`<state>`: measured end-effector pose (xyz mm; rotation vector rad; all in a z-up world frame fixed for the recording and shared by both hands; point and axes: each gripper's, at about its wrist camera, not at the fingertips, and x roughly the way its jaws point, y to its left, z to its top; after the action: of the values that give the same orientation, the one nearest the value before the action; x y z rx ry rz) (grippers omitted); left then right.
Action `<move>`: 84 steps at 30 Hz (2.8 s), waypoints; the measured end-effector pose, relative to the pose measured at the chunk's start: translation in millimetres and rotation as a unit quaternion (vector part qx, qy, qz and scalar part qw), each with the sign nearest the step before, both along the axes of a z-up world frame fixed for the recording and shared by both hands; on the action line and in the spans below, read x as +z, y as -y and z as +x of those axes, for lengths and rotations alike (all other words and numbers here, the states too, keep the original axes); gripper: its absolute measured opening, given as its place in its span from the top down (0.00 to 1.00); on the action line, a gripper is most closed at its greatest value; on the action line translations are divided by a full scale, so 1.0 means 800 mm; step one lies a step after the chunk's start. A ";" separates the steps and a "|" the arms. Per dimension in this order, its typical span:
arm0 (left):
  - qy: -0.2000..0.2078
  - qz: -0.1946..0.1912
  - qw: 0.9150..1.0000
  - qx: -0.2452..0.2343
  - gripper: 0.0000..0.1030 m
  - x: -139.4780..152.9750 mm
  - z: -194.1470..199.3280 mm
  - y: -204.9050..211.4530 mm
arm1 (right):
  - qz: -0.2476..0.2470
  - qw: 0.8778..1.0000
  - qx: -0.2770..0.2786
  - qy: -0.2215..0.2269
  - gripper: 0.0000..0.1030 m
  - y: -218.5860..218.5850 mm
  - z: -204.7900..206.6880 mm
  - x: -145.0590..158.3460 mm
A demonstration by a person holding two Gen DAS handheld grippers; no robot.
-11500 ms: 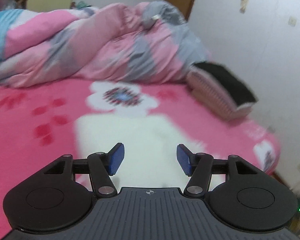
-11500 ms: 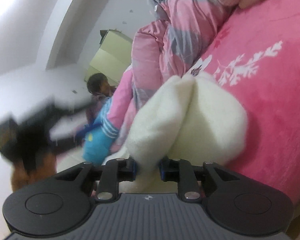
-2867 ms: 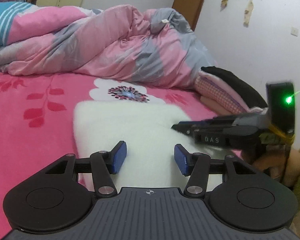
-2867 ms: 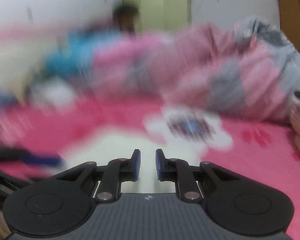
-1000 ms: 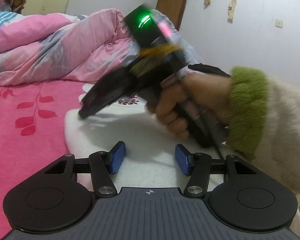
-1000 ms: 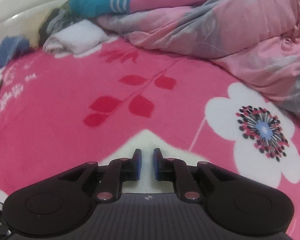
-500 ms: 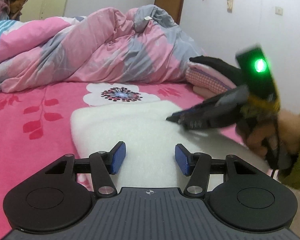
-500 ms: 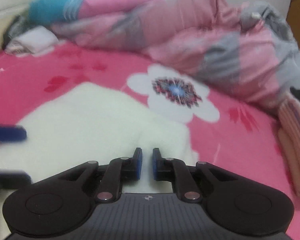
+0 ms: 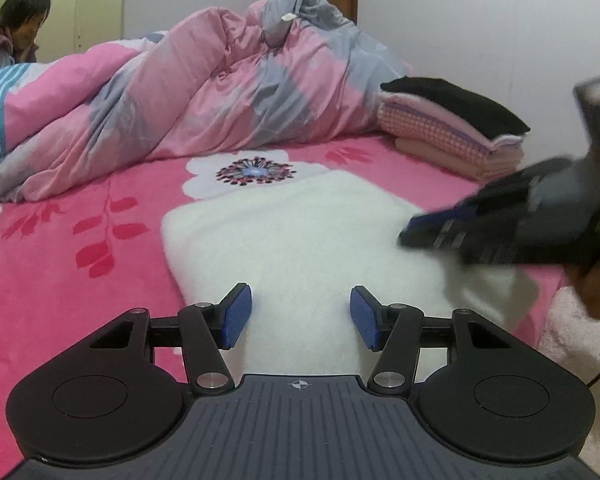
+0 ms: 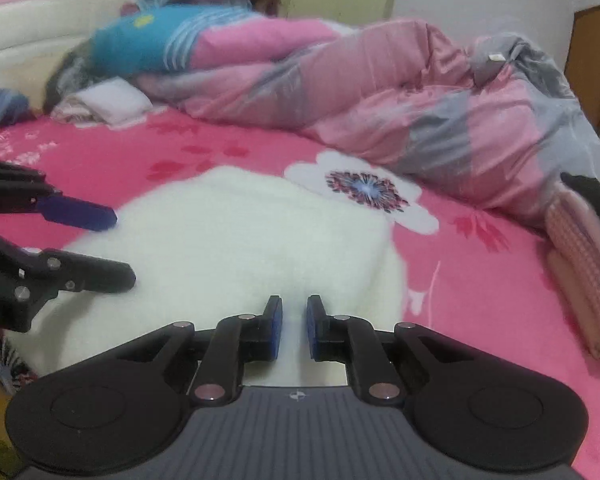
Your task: Fold clothes
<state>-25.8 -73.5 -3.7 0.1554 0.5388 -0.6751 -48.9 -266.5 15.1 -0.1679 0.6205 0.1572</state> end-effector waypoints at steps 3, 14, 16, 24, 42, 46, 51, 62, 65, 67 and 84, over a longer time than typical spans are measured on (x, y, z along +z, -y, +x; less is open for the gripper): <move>-0.017 -0.006 1.000 -0.001 0.46 0.001 0.003 -0.008 | 0.044 0.999 -0.012 0.025 0.88 0.013 -0.023 0.040; -0.014 0.021 1.000 0.007 0.46 0.011 -0.010 0.001 | 0.105 0.994 -0.013 -0.007 0.76 0.051 -0.066 -0.031; -0.008 0.043 0.999 0.007 0.46 0.012 -0.021 0.005 | 0.126 0.992 -0.029 -0.001 0.76 0.058 -0.072 -0.021; -0.002 0.109 0.993 0.045 0.43 0.005 -0.044 0.031 | 0.053 0.996 0.054 0.052 0.78 0.001 -0.119 0.001; -0.022 0.132 0.988 0.071 0.37 0.004 -0.042 0.041 | 0.017 0.999 0.014 0.026 0.81 -0.018 -0.104 -0.030; -0.025 0.133 0.988 0.075 0.37 0.004 -0.042 0.041 | 0.018 0.998 0.006 0.053 0.81 -0.013 -0.096 -0.011; -0.025 0.137 0.987 0.076 0.37 0.003 -0.043 0.043 | 0.015 0.999 0.010 0.043 0.81 -0.010 -0.081 -0.029; -0.029 0.138 0.987 0.077 0.36 0.005 -0.041 0.042 | 0.013 0.997 0.006 0.071 0.81 -0.013 -0.067 0.006; -0.029 0.139 0.987 0.075 0.36 0.004 -0.041 0.043 | 0.004 0.999 0.007 0.051 0.80 -0.009 -0.051 -0.022; -0.029 0.139 0.987 0.074 0.36 0.005 -0.040 0.043 | 0.011 0.999 0.006 0.050 0.80 -0.007 -0.050 -0.024; 0.001 0.062 0.994 0.095 0.36 0.019 -0.009 0.024 | 0.033 0.998 0.003 0.060 0.80 -0.001 -0.054 -0.027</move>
<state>-33.3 -92.9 11.5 0.2185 0.5867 -0.4563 -92.3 -266.1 -6.9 -0.1145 0.4941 0.1717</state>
